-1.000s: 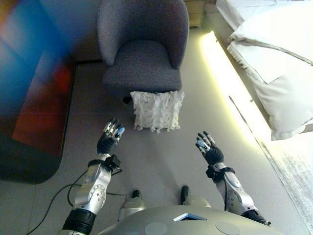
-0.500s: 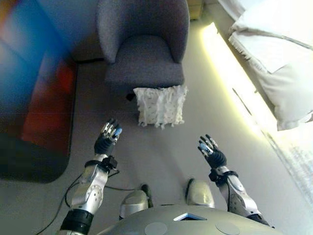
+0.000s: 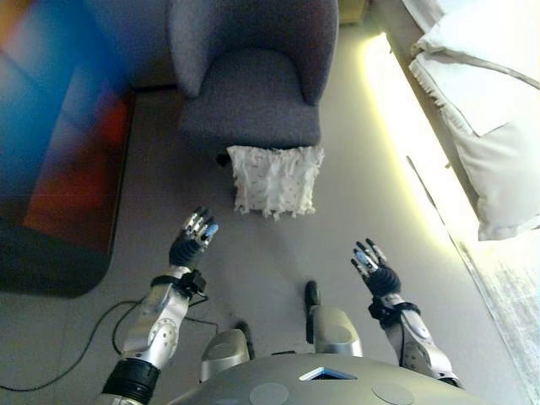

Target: Pick up the cushion and take it to the sofa

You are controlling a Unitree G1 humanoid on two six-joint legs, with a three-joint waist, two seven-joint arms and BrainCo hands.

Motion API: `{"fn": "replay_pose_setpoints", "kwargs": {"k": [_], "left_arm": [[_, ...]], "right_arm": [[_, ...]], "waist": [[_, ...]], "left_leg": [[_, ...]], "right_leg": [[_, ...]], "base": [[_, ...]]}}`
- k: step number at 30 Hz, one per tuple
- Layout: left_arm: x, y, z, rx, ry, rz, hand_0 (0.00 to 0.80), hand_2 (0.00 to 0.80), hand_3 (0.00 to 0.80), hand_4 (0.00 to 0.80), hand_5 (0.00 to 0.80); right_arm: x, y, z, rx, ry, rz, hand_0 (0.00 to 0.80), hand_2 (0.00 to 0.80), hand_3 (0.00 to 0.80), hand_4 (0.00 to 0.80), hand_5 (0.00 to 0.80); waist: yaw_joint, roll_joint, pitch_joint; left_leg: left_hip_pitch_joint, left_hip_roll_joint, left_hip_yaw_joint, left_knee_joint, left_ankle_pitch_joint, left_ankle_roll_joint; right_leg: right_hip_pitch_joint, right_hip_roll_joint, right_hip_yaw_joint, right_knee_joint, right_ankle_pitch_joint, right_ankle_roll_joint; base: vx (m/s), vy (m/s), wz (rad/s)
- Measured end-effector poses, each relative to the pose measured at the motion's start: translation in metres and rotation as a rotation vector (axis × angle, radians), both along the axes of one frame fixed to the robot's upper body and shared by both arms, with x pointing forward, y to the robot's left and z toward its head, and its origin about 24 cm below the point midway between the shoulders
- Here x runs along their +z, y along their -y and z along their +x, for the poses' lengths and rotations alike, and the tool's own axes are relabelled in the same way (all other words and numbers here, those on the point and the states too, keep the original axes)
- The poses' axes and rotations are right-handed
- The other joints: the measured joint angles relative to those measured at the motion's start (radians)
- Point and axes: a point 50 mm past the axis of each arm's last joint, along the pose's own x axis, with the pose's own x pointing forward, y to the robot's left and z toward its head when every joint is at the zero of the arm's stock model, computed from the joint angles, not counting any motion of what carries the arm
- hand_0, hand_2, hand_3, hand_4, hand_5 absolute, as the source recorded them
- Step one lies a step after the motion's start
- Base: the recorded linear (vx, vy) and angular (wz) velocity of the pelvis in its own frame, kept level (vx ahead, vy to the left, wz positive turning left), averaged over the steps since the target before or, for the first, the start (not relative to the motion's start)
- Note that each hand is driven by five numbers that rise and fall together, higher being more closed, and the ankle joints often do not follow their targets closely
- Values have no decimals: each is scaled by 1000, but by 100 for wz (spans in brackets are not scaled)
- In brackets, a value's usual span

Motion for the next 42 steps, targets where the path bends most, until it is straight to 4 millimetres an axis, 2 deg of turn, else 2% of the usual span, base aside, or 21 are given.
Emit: {"fn": "replay_pose_setpoints", "kwargs": {"k": [1, 3, 5, 6, 8, 10, 11, 12, 13, 17, 21, 23, 25, 27, 29, 30, 31, 34, 37, 40, 42], "left_arm": [[2, -3, 1, 13, 5, 4, 0, 0, 0, 0, 0], [-1, -10, -4, 53, -15, 13, 0, 0, 0, 0, 0], [-3, -16, -9, 75, -35, 22, 0, 0, 0, 0, 0], [-2, -20, -10, 73, -36, 38, 0, 0, 0, 0, 0], [2, -22, -4, 65, -21, 53, 0, 0, 0, 0, 0], [4, -17, 1, 73, -5, 33, 0, 0, 0, 0, 0], [5, -13, 3, 73, 1, 20, 0, 0, 0, 0, 0], [7, -10, 5, 65, 8, 17, 0, 0, 0, 0, 0], [9, -9, 7, 58, 21, 15, 0, 0, 0, 0, 0], [9, -10, 6, 67, 27, 16, 0, 0, 0, 0, 0], [7, -10, 4, 68, 27, 12, 0, 0, 0, 0, 0], [4, -10, -1, 74, 11, 6, 0, 0, 0, 0, 0], [-1, -11, -9, 83, -12, 3, 0, 0, 0, 0, 0], [-8, -18, -19, 115, -50, 7, 0, 0, 0, 0, 0], [-8, -30, -24, 157, -54, 27, 0, 0, 0, 0, 0], [-6, -33, -24, 160, -51, 36, 0, 0, 0, 0, 0], [-5, -38, -23, 163, -49, 45, 0, 0, 0, 0, 0], [2, -46, -18, 172, -20, 70, 0, 0, 0, 0, 0], [8, -45, -14, 161, 7, 72, 0, 0, 0, 0, 0], [10, -39, -9, 140, 28, 52, 0, 0, 0, 0, 0], [12, -38, -5, 131, 33, 51, 0, 0, 0, 0, 0]], "right_arm": [[-2, -2, -1, 4, -14, 5, 0, 0, 0, 0, 0], [-4, -9, -1, 36, -22, 22, 0, 0, 0, 0, 0], [-2, -15, 0, 69, -13, 28, 0, 0, 0, 0, 0], [0, -19, 3, 86, 0, 38, 0, 0, 0, 0, 0], [4, -20, 9, 104, 27, 41, 0, 0, 0, 0, 0], [7, -15, 15, 117, 42, 20, 0, 0, 0, 0, 0], [8, -13, 18, 124, 53, 12, 0, 0, 0, 0, 0], [10, -12, 21, 131, 68, 8, 0, 0, 0, 0, 0], [12, -12, 23, 137, 80, 7, 0, 0, 0, 0, 0], [12, -13, 24, 139, 81, 7, 0, 0, 0, 0, 0], [8, -8, 13, 127, 49, 3, 0, 0, 0, 0, 0], [4, -5, 3, 116, 19, 3, 0, 0, 0, 0, 0], [2, -1, -3, 109, 7, 4, 0, 0, 0, 0, 0], [-1, -1, -10, 112, -13, 15, 0, 0, 0, 0, 0], [-2, -7, -12, 145, -18, 33, 0, 0, 0, 0, 0], [-1, -7, -12, 151, -14, 29, 0, 0, 0, 0, 0], [-2, -9, -9, 150, -10, 36, 0, 0, 0, 0, 0], [4, -14, 2, 155, 29, 44, 0, 0, 0, 0, 0], [13, -18, 8, 160, 69, 52, 0, 0, 0, 0, 0], [14, -23, 14, 156, 83, 63, 0, 0, 0, 0, 0], [14, -28, 14, 149, 75, 66, 0, 0, 0, 0, 0]], "waist": [[10, 6, -5], [12, -8, -16], [9, 1, -32], [9, -13, -42], [7, -43, -57], [25, -48, -62], [28, -56, -63], [34, -51, -66], [36, -52, -61], [41, -46, -50], [69, -20, -5], [95, -12, 8], [103, 10, 21], [124, 26, 14], [128, -9, 12], [127, -12, 13], [142, -25, 15], [151, -43, 35], [181, -27, 47], [180, -14, 43], [176, -21, 38]], "left_leg": [[20, 6, 12, -18, -3, 3], [35, 21, 22, -18, -9, -19], [51, 65, 25, -7, -26, -52], [29, 81, 35, 53, -36, -68], [-96, 99, 54, 305, -6, -105], [-198, 125, 66, 528, 112, -97], [-234, 130, 68, 606, 152, -72], [-272, 128, 67, 638, 150, -72], [-293, 124, 66, 629, 149, -72], [-295, 123, 62, 370, 149, -70], [-267, 132, -18, -29, 189, -56], [-260, 130, -67, -163, 215, -50], [-265, 134, -76, -165, 212, -46], [-266, 106, -51, -96, 238, -64], [-269, 57, -30, -80, 263, -64], [-273, 44, -29, -77, 310, -46], [-282, 21, -22, -55, 313, -24], [-288, -25, -3, -3, 271, 2], [-291, -38, 12, 63, 208, 19], [-250, -48, 12, 55, 181, 39], [-225, -78, 21, 59, 158, 53]], "right_leg": [[-26, 3, 0, 56, -26, 11], [-62, 6, -11, 141, -74, -3], [-59, 55, -6, 165, -114, -14], [-45, 68, -1, 147, -127, -50], [-23, 72, -3, 126, -134, -80], [38, 75, 6, 74, -127, -102], [59, 69, 18, 51, -129, -110], [70, 63, 21, 36, -129, -113], [86, 60, 27, 29, -127, -116], [145, 67, 33, -20, -130, -119], [188, 89, 39, -52, -147, -106], [207, 84, 66, -53, -162, -84], [237, 74, 87, -49, -187, -44], [259, 46, 129, -36, -222, 9], [266, 13, 140, -32, -237, 12], [264, 9, 140, -35, -244, 23], [268, -16, 140, -42, -254, 44], [284, -70, 125, -42, -250, 57], [281, -93, 83, 21, -255, 76], [208, -128, 47, 240, -258, 71], [131, -172, 39, 410, -237, 39]], "base": [[522, -210, -15], [478, -214, -24], [432, -244, -8], [413, -250, -11], [370, -217, -6], [264, -71, -19], [258, 32, -15], [276, 67, -20], [284, 104, -15], [302, 172, -8], [399, 130, -5], [405, 115, -28], [418, 158, -30], [392, 180, -45], [372, 201, -22], [386, 225, -4], [413, 233, -9], [447, 199, -2], [449, 238, -10], [427, 271, -3], [365, 204, -9]]}}
